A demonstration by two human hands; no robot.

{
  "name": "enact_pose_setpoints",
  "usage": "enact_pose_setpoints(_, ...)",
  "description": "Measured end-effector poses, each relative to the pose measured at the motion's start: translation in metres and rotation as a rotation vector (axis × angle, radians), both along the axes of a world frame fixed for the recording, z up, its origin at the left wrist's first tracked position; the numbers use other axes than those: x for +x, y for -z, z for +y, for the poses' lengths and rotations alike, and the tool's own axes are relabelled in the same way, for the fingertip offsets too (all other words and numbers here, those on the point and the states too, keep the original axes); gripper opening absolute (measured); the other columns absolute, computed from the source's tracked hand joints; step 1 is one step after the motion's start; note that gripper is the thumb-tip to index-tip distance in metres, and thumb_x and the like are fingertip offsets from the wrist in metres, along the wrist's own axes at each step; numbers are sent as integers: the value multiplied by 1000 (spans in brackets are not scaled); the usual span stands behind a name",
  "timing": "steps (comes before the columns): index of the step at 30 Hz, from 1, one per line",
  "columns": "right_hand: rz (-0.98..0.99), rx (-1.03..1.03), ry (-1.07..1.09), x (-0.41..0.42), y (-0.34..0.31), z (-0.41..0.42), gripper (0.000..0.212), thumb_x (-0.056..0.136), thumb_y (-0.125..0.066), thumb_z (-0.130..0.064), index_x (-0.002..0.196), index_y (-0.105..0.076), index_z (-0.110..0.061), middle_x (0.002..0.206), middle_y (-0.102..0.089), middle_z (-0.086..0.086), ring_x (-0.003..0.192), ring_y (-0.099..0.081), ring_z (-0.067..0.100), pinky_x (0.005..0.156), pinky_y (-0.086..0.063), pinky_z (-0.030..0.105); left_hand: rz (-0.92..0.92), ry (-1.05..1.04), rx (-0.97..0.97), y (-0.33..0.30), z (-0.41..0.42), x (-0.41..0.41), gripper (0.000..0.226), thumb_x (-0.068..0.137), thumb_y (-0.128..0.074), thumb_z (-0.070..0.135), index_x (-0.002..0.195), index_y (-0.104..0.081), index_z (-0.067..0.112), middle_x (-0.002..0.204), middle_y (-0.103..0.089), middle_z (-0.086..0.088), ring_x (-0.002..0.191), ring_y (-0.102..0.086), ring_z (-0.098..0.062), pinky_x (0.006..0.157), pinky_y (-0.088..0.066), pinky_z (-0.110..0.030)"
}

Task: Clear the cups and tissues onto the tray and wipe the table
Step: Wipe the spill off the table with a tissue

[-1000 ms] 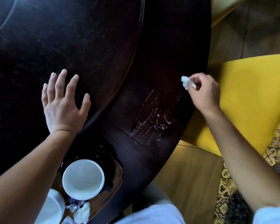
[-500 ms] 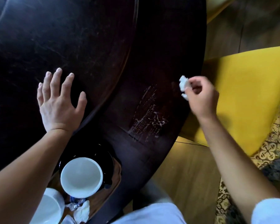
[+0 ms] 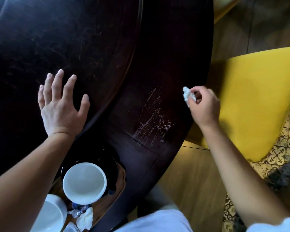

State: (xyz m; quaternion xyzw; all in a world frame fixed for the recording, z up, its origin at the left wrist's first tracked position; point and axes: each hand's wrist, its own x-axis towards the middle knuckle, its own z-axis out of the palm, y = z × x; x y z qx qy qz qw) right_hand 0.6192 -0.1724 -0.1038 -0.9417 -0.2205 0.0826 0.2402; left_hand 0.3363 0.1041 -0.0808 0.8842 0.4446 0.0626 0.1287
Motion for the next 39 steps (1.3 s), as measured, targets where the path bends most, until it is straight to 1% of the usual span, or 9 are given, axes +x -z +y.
enact_pose_setpoints(3, 32, 2, -12, -39, -3, -3, 20, 83, -69, -14, 101, -72, -23, 93, -64, 2, 76, -58, 17, 63, -33, 24, -3, 1, 2, 1, 0, -1, 62, 97, -44, 51, 153, -39, 24, 168, -22, -1, 157, -10, -26, 127, -3, -44)
enact_pose_setpoints(8, 130, 28, -55, -87, -8, -6, 24, 83, -71, -15, 104, -71, -27, 97, -63, -5, 78, -64, 19, 67, -52, 33, -9, 2, 4, 1, 0, -1, 61, 97, -45, 50, 153, -39, 25, 168, -22, -1, 157, -10, -26, 127, -3, -44)
enact_pose_setpoints(13, 139, 110, -62, -95, -12, -4, 23, 82, -73, -13, 102, -72, -25, 93, -64, -7, 76, -60, 10, 68, -43, 16, -9, 4, -2, 2, 0, -2, 61, 97, -45, 50, 153, -39, 25, 168, -21, -1, 157, -10, -26, 126, -2, -44)
enact_pose_setpoints(16, 53, 181, 84, -53, -8, -3, 21, 81, -68, -17, 101, -71, -24, 90, -67, -1, 76, -64, 20, 71, -53, 35, -13, 2, -1, 2, 0, -2, 61, 97, -46, 50, 153, -39, 25, 168, -22, -1, 157, -10, -26, 126, -2, -43)
enact_pose_setpoints(18, -3, 183, 178, -15, -6, 2, 18, 82, -65, -21, 99, -69, -24, 87, -69, 1, 76, -65, 24, 72, -54, 43, -13, 2, 2, 2, 0, -2, 61, 97, -46, 50, 153, -39, 25, 168, -22, -1, 157, -10, -27, 126, -1, -43)
enact_pose_setpoints(23, 70, 88, 233, 29, -2, 10, 15, 81, -67, -24, 95, -64, -29, 88, -69, 2, 80, -67, 24, 71, -55, 35, -3, 5, 1, 1, 1, -2, 61, 98, -46, 50, 154, -38, 25, 168, -21, -1, 157, -9, -26, 126, -1, -42)
enact_pose_setpoints(27, 128, 84, 264, 10, 5, 2, 16, 79, -66, -25, 93, -65, -34, 86, -66, -1, 76, -68, 24, 63, -61, 49, -18, 3, 0, 1, -1, -1, 60, 99, -48, 48, 153, -39, 25, 168, -22, -2, 157, -11, -26, 126, -2, -44)
enact_pose_setpoints(31, 87, 41, 187, -36, -1, -2, 14, 82, -64, -25, 96, -67, -23, 88, -68, 0, 78, -65, 21, 72, -56, 44, -22, 7, -2, 0, 0, -1, 60, 98, -47, 49, 153, -39, 24, 168, -23, -3, 157, -11, -27, 127, -4, -46)
enact_pose_setpoints(39, 189, 31, 56, -113, -12, 3, 17, 84, -69, -18, 98, -67, -28, 93, -63, -8, 73, -63, 15, 68, -54, 37, -14, 6, -5, -1, -1, -2, 62, 98, -44, 51, 154, -39, 24, 168, -21, -1, 157, -9, -26, 127, -2, -45)
